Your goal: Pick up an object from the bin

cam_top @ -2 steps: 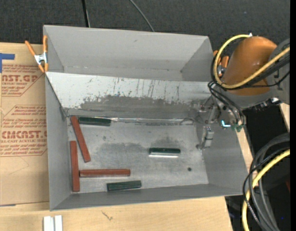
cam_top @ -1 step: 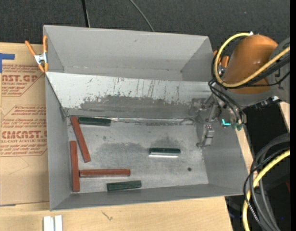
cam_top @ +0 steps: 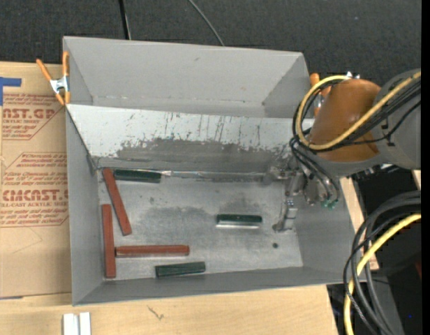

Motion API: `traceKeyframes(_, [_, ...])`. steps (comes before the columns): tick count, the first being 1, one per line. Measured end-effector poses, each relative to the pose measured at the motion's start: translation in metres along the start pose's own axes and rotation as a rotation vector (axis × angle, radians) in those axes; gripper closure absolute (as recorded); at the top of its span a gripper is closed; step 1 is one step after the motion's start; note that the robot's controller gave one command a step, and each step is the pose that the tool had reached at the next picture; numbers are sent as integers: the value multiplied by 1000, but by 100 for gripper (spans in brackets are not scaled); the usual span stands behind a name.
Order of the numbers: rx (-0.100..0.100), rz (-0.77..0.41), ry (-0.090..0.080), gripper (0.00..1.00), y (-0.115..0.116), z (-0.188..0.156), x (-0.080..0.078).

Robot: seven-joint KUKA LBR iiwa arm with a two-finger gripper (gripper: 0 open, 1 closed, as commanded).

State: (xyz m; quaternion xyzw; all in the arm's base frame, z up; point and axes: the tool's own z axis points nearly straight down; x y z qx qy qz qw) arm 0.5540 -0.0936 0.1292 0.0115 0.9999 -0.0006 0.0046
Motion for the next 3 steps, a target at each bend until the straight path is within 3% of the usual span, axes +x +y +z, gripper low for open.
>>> traceKeyframes(1, [-3, -192, 8, 100, 51, 59, -5])
traceKeyframes(2, [-3, -192, 8, 100, 51, 59, -5])
traceKeyframes(3, [-2, -296, 5, 100, 53, -75, -19])
